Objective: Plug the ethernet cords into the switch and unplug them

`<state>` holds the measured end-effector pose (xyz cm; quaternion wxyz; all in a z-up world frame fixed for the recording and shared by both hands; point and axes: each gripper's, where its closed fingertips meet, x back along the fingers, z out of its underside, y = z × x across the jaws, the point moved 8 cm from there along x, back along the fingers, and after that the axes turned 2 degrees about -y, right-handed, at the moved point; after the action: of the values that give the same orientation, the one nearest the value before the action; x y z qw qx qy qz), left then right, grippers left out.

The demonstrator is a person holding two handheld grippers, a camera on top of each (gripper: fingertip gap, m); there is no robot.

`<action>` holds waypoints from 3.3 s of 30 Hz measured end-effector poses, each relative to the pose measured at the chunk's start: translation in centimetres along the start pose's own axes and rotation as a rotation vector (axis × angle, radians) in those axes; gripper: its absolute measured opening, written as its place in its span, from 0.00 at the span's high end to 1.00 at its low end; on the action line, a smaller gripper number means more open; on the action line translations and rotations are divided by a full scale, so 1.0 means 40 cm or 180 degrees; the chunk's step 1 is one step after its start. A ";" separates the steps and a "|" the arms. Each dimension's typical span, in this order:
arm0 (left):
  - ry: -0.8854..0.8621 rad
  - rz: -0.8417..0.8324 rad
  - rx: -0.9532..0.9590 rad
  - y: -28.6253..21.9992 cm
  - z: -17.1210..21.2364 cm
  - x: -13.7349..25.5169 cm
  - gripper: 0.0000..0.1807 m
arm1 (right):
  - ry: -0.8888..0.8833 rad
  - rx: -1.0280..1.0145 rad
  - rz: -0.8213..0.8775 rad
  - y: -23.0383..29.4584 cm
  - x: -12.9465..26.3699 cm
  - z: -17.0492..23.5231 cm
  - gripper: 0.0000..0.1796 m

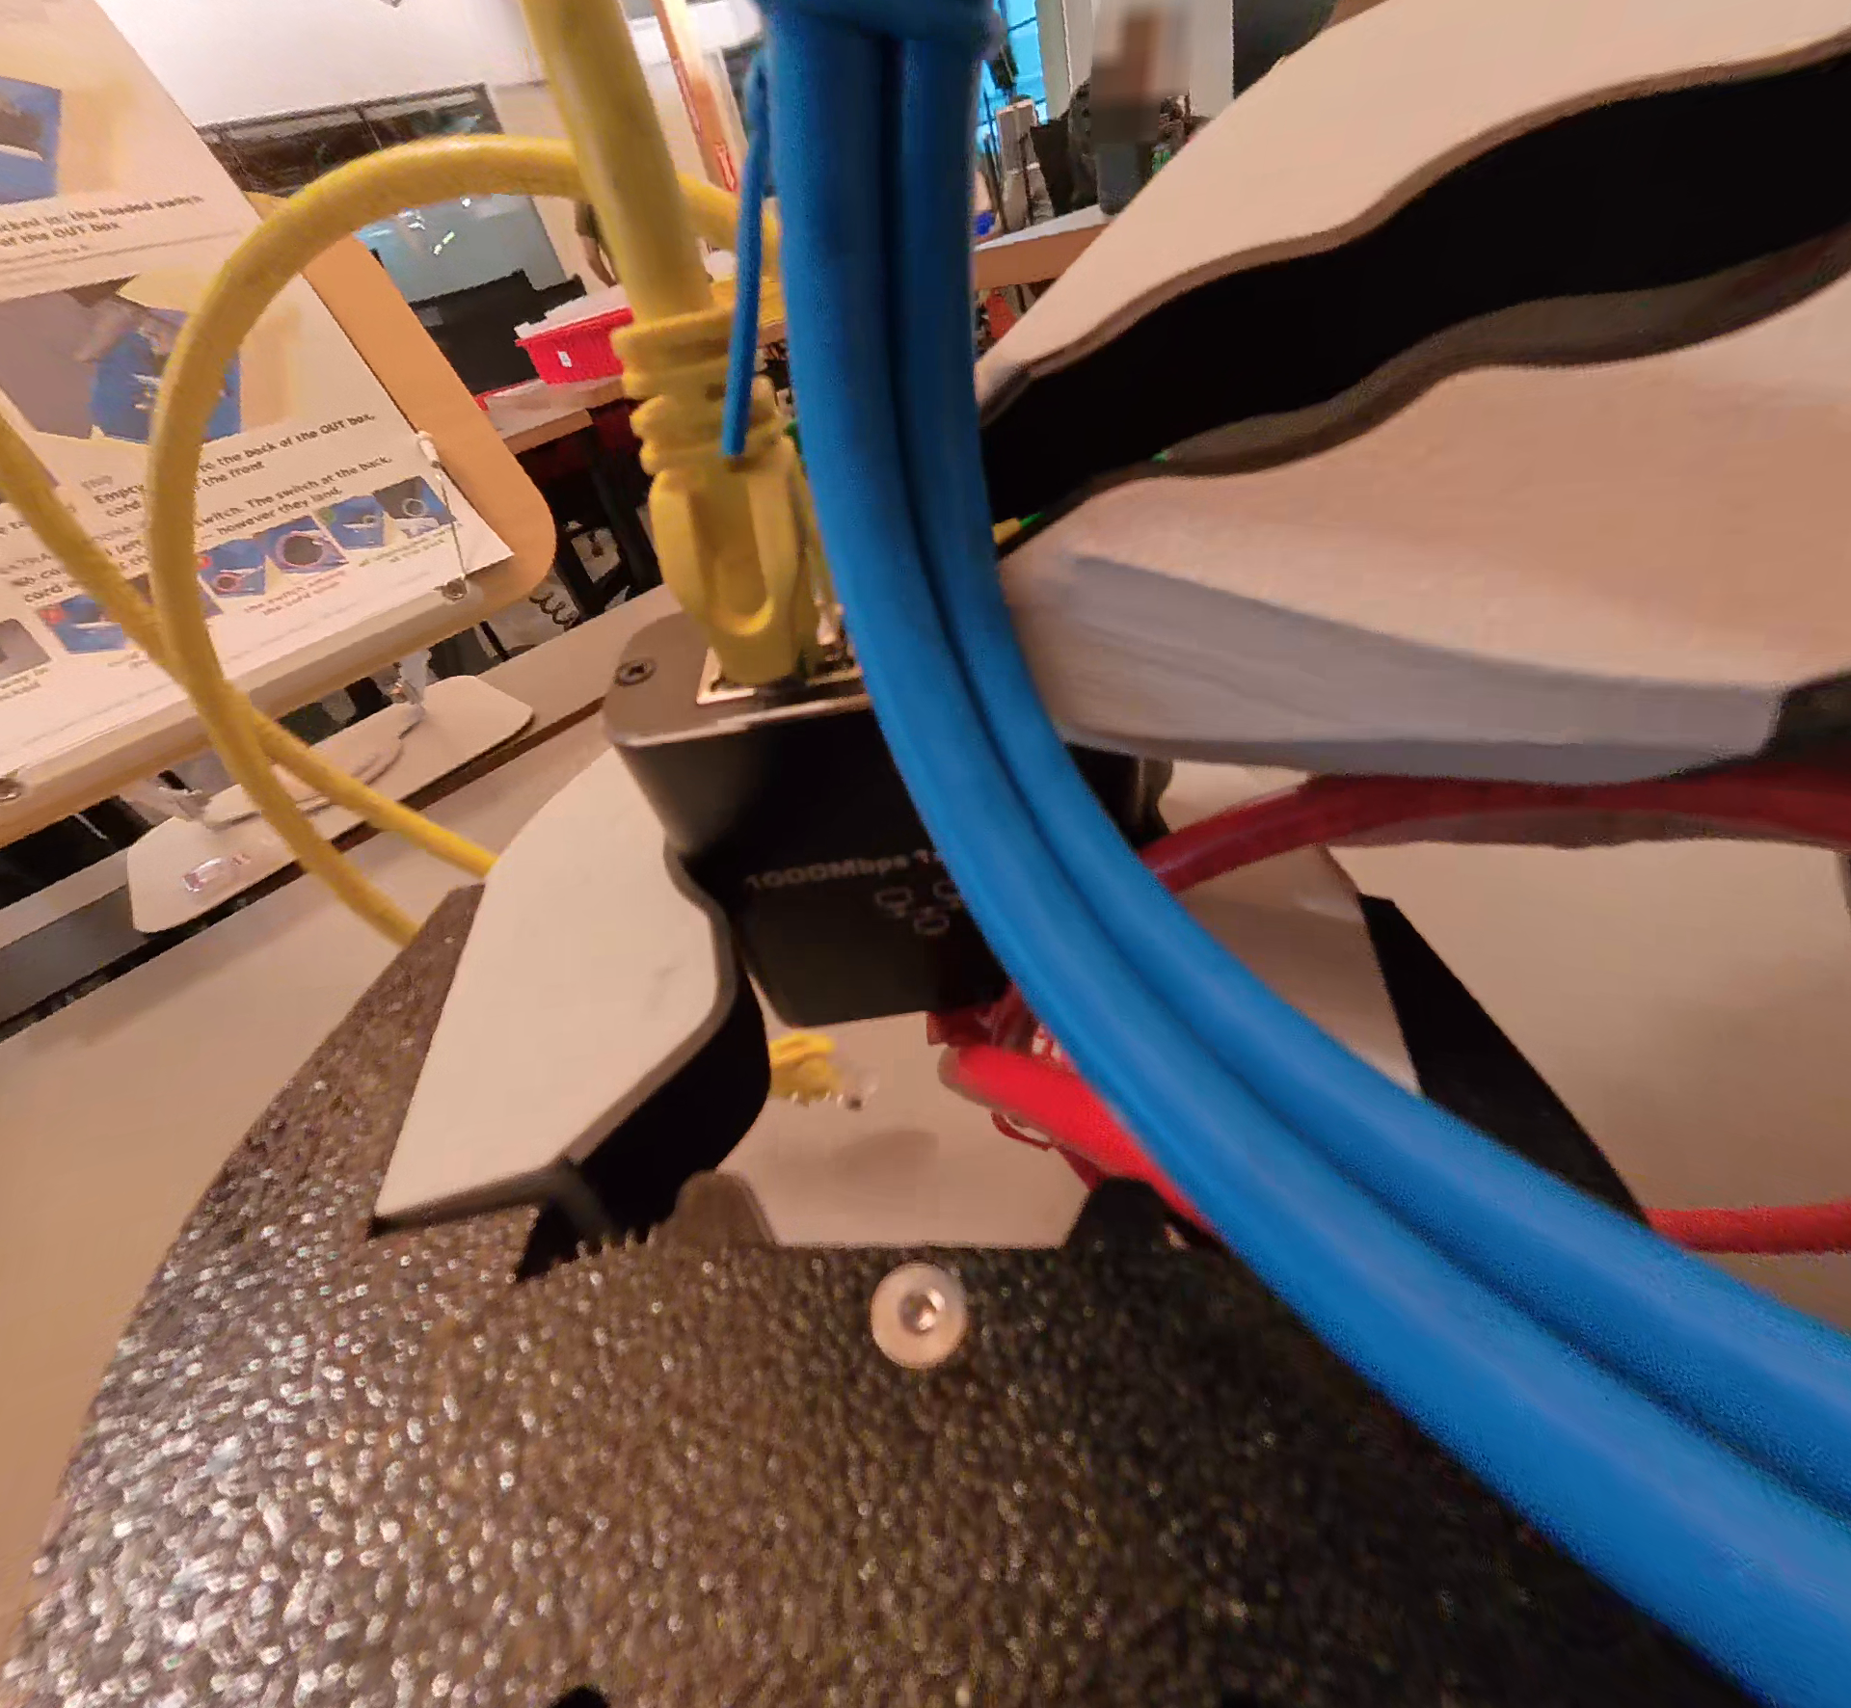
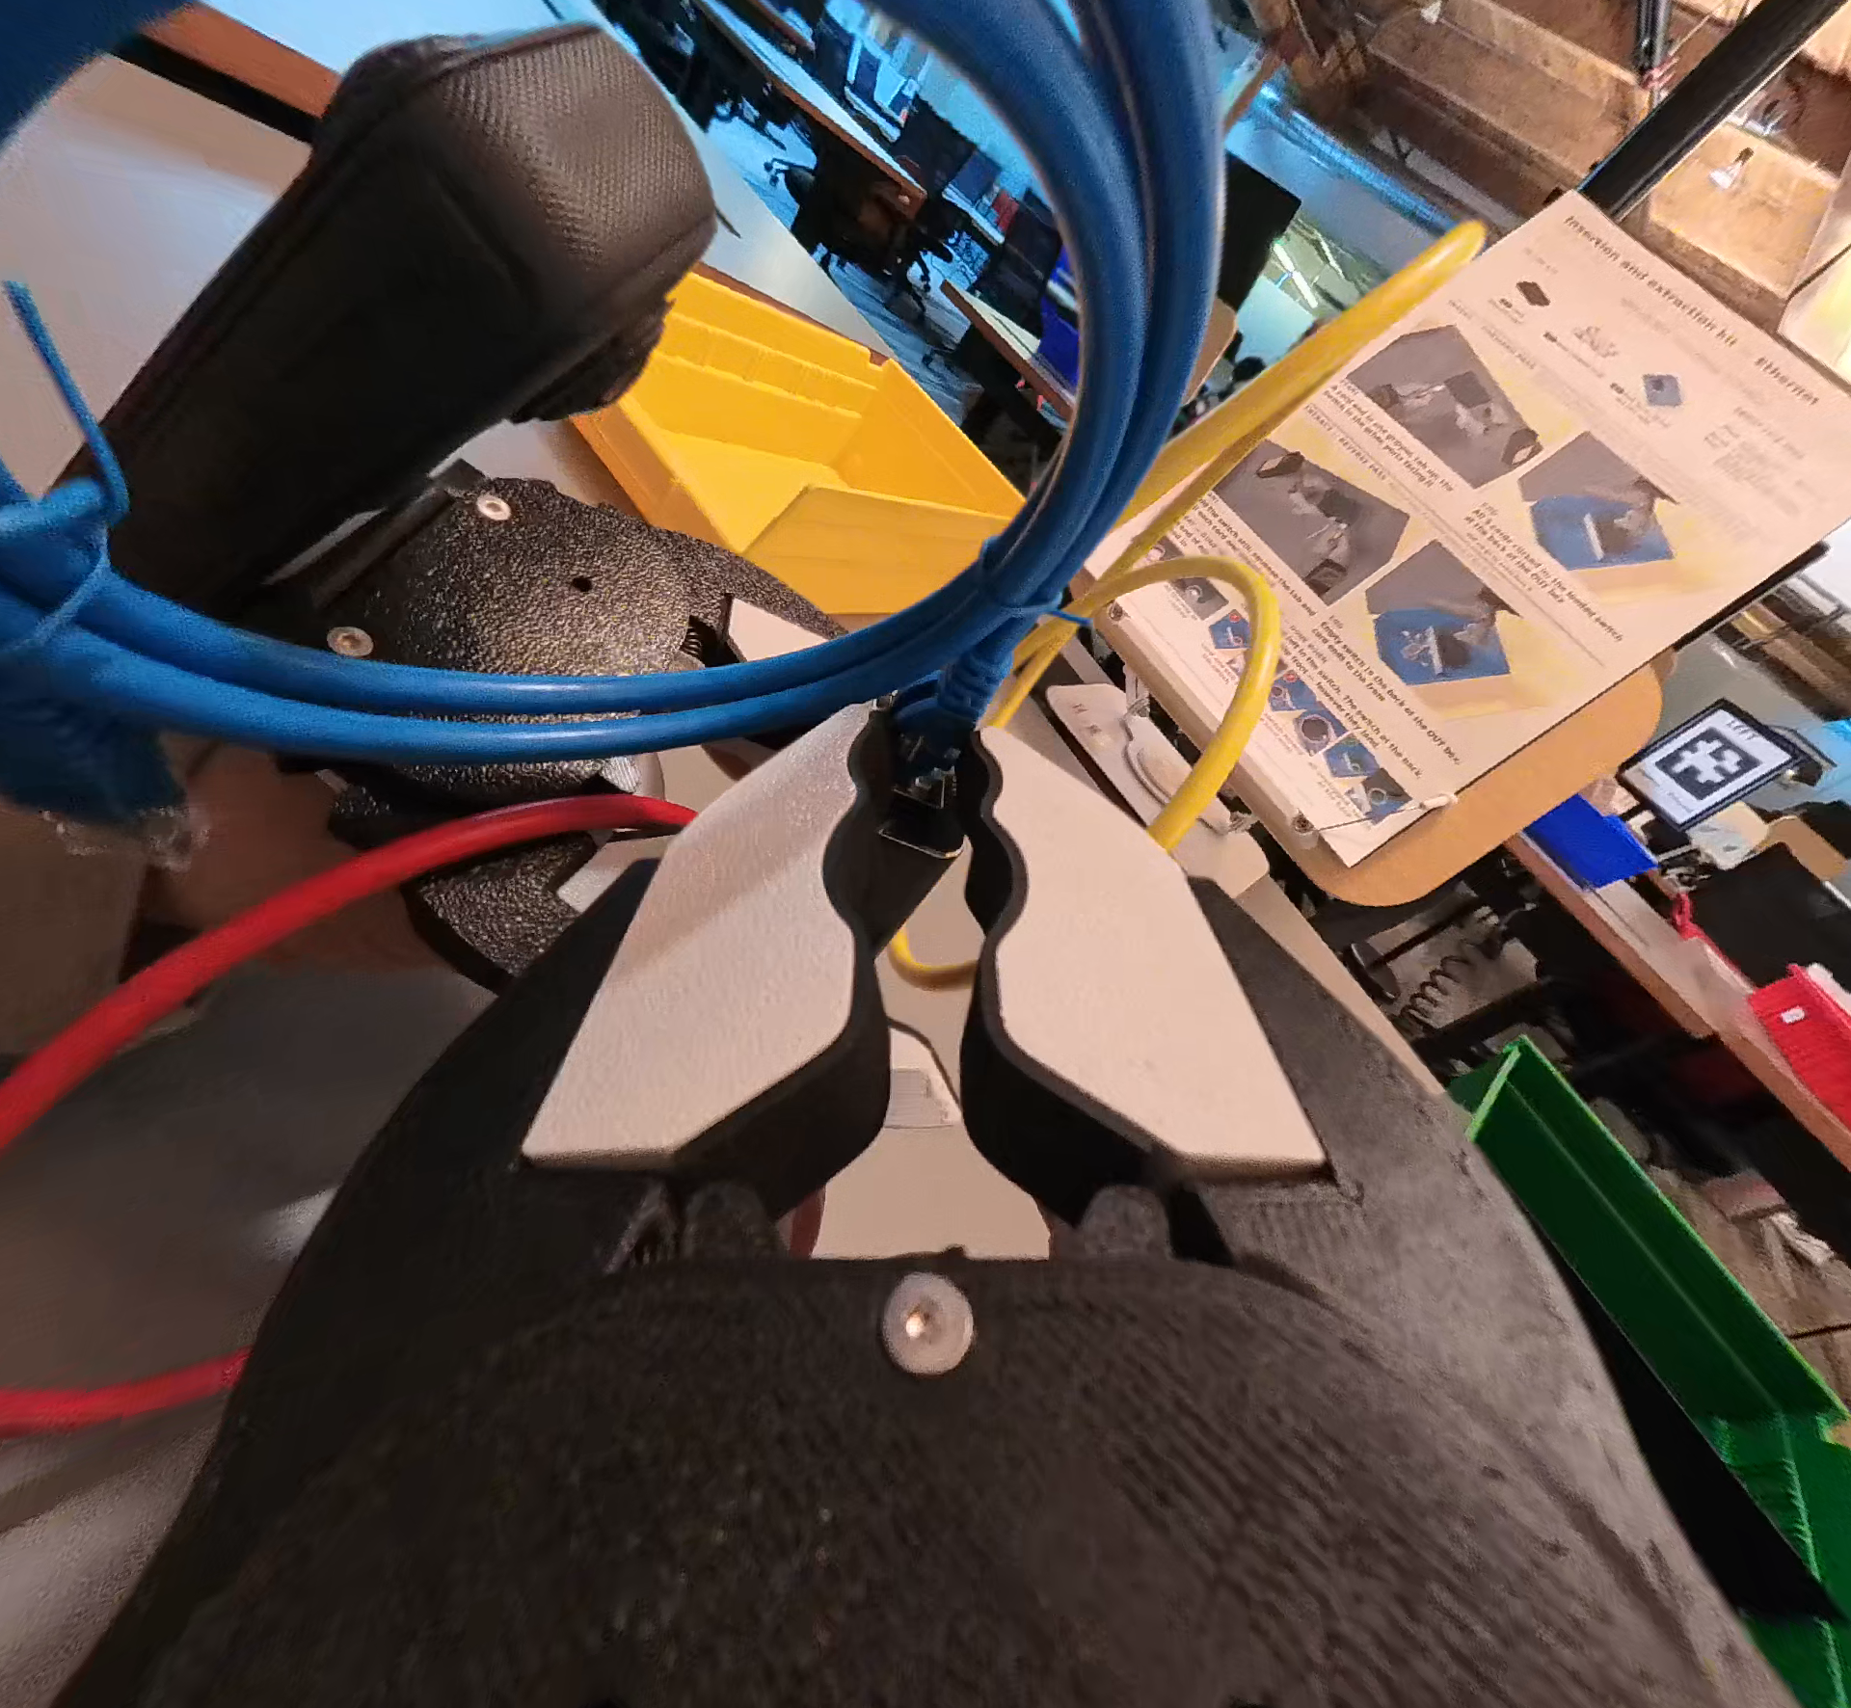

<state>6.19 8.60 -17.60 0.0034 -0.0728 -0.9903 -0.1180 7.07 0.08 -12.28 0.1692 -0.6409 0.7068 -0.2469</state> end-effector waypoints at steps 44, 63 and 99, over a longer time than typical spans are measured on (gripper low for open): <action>0.0124 -0.0350 0.0132 0.090 0.033 0.050 0.57 | -0.0047 -0.1192 0.0149 -0.202 0.048 0.042 0.92; 0.0006 -0.0224 -0.0049 0.084 -0.041 0.064 0.57 | 0.3435 -0.0693 0.1492 -0.797 0.133 0.466 0.92; -0.0177 -0.0236 -0.0352 0.017 -0.056 0.046 0.57 | -0.0110 -0.2181 -0.0967 -0.076 -0.050 -0.044 0.84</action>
<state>4.44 9.01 -15.22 -0.0325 -0.0394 -0.9840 -0.1705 8.85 2.11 -9.28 -0.0818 -0.7620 0.6423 -0.0075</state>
